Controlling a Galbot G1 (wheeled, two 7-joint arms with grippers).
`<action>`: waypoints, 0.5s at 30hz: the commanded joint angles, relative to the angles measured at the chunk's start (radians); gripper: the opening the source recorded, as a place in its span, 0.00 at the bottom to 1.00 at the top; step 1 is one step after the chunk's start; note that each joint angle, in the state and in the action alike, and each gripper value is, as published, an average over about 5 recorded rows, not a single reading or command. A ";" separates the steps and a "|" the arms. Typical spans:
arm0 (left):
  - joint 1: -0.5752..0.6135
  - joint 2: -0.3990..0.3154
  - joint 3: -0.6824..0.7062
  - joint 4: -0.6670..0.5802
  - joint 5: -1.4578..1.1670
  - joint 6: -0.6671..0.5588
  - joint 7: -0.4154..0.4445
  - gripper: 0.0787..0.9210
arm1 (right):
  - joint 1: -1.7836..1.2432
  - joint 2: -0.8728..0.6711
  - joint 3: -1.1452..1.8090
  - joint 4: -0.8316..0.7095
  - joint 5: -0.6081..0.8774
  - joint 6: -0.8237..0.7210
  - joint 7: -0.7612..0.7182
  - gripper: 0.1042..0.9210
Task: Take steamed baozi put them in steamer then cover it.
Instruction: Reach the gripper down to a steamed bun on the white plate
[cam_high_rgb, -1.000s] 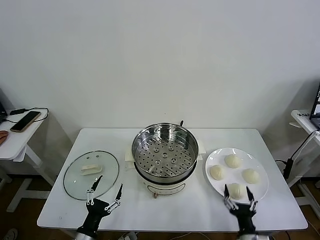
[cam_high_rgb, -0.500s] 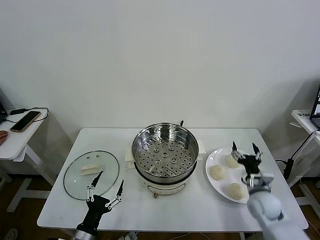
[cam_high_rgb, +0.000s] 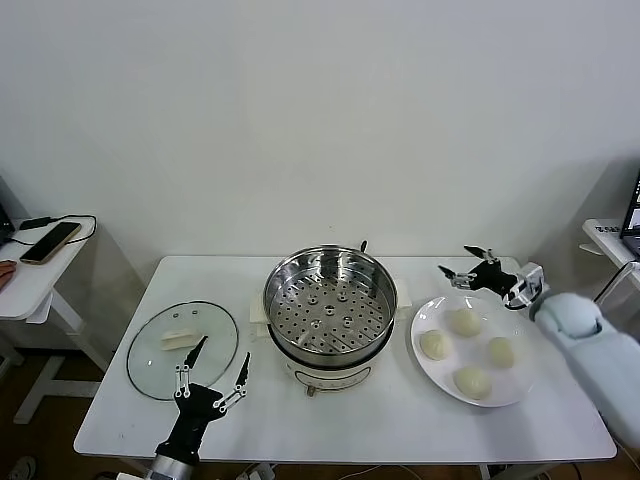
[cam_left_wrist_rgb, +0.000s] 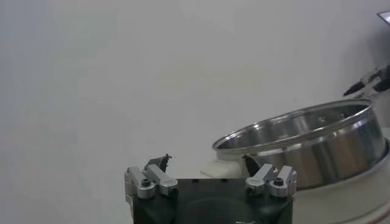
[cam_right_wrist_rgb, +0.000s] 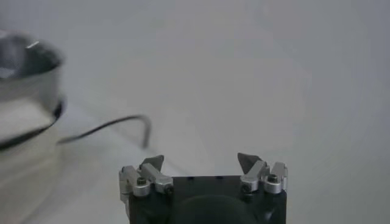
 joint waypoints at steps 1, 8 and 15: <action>0.004 -0.004 -0.004 -0.018 -0.003 0.007 -0.002 0.88 | 0.373 0.021 -0.327 -0.256 -0.355 0.033 -0.551 0.88; 0.011 -0.009 -0.011 -0.023 -0.006 0.006 -0.006 0.88 | 0.425 0.137 -0.362 -0.345 -0.565 0.076 -0.619 0.88; 0.010 -0.010 -0.008 -0.016 -0.008 0.008 -0.010 0.88 | 0.408 0.197 -0.371 -0.369 -0.666 0.097 -0.579 0.88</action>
